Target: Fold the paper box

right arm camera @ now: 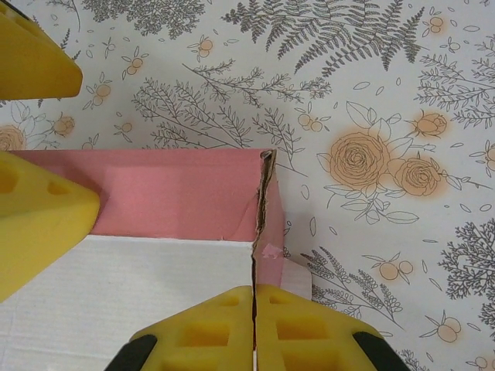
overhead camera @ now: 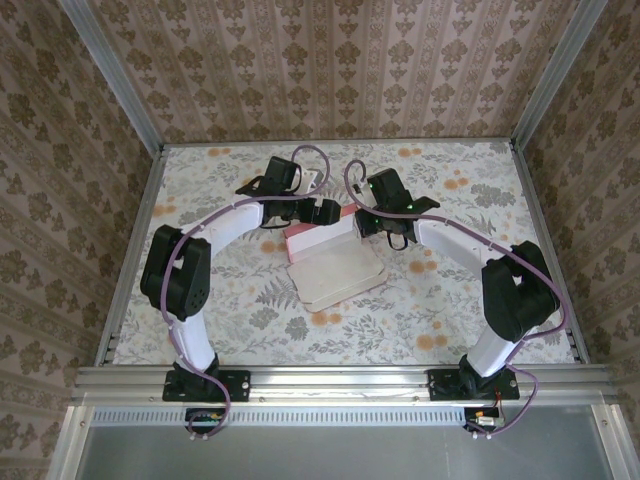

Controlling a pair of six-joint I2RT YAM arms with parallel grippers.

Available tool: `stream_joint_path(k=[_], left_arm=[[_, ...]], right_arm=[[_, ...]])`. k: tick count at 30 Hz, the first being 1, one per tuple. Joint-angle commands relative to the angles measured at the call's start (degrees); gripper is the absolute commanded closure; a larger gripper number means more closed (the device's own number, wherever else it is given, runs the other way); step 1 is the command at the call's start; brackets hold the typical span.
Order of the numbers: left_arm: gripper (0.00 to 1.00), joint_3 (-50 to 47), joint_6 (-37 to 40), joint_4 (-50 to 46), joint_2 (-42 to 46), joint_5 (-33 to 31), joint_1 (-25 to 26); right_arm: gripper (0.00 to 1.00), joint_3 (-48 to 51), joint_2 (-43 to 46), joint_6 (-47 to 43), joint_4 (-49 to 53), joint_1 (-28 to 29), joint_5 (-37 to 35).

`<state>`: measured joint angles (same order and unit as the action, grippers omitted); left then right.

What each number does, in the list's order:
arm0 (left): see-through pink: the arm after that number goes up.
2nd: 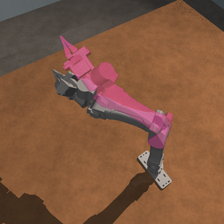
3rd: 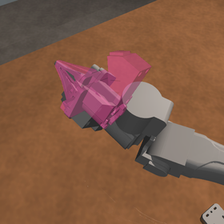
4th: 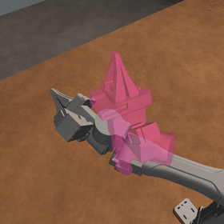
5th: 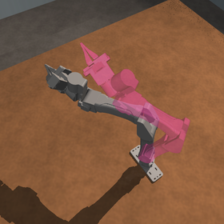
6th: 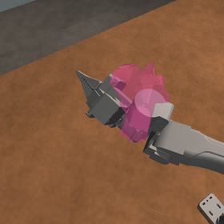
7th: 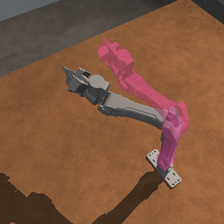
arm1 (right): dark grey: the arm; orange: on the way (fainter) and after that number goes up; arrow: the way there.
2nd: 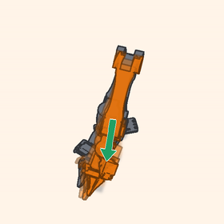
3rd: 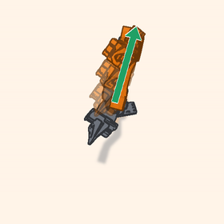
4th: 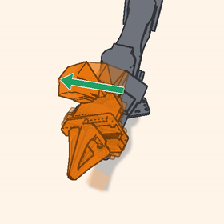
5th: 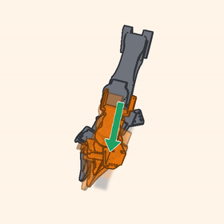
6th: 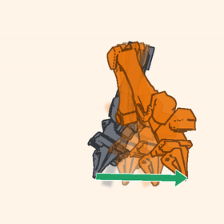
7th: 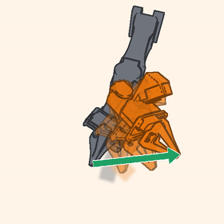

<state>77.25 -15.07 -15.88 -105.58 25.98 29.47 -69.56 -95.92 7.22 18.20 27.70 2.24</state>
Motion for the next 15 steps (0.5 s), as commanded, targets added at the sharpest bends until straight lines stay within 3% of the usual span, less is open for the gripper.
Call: stream_joint_path(k=[1,15], left_arm=[[0.00,-0.89,-0.03,0.37,1.03,0.74,-0.12],[0.00,0.41,2.67,-1.17,0.38,3.19,-0.11]], right_arm=[[0.90,1.31,0.64,1.42,-0.11,0.42,2.42],[0.78,2.02,4.05,0.43,0.40,-2.01,8.26]])
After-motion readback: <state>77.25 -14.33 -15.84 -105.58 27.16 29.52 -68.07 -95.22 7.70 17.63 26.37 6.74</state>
